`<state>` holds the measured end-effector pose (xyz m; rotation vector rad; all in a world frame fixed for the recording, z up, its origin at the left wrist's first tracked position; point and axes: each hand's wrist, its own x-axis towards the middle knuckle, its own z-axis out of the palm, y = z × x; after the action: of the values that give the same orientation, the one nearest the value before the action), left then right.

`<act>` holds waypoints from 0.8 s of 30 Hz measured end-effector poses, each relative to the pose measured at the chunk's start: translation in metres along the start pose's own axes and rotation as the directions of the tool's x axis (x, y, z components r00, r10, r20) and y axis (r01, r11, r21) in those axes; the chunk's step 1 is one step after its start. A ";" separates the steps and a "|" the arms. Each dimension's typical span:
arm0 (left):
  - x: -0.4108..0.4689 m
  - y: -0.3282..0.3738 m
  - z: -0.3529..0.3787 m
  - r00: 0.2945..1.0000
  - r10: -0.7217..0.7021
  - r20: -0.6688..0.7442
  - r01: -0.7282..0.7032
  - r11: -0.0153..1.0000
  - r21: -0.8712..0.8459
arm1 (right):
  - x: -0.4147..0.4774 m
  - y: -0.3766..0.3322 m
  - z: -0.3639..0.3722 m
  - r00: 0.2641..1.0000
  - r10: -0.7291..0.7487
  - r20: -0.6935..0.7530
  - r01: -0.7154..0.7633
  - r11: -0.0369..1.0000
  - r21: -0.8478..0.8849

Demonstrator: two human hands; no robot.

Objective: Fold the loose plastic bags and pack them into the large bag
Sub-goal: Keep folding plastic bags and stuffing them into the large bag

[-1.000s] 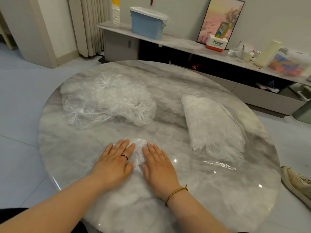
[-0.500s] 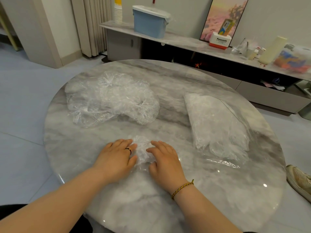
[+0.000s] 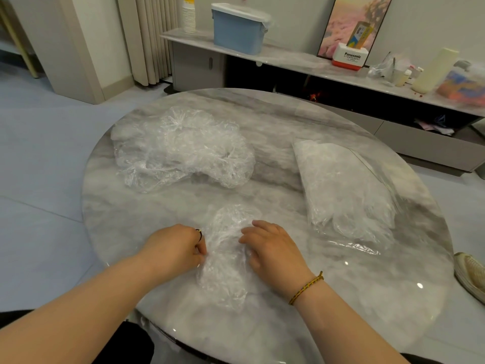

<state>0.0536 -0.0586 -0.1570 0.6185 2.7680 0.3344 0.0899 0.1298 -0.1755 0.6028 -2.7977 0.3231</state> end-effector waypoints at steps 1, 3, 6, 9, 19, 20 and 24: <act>-0.002 0.000 0.001 1.000 0.008 -0.017 -0.008 1.000 0.020 | -0.003 -0.002 -0.001 1.000 -0.008 0.014 0.008 1.000 0.024; -0.002 0.000 0.002 0.998 0.017 -0.053 -0.016 0.999 0.030 | -0.010 -0.007 -0.005 0.997 -0.056 0.047 0.051 0.994 0.099; -0.001 -0.002 0.003 0.997 0.022 -0.074 -0.021 1.000 0.016 | -0.022 -0.014 -0.011 0.982 -0.129 0.140 0.106 0.982 0.157; 0.000 -0.001 0.001 0.997 0.039 -0.071 -0.037 0.999 0.032 | -0.031 -0.013 -0.012 0.948 -0.140 0.287 0.084 0.976 0.199; -0.008 0.004 0.007 0.907 0.366 -0.210 -0.401 0.901 -0.163 | -0.017 -0.019 -0.014 0.990 0.087 0.115 -0.104 0.983 0.152; -0.010 0.008 0.007 0.927 0.334 -0.171 -0.366 0.904 -0.220 | -0.017 -0.018 -0.017 0.975 0.147 0.164 -0.178 0.965 0.195; -0.012 0.013 0.008 0.963 0.271 0.012 -0.255 0.920 -0.296 | -0.016 -0.011 -0.015 0.932 0.319 0.172 -0.359 0.881 0.309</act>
<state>0.0718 -0.0509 -0.1581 0.9064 2.5146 0.7587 0.1124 0.1298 -0.1640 0.1897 -2.9781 0.8785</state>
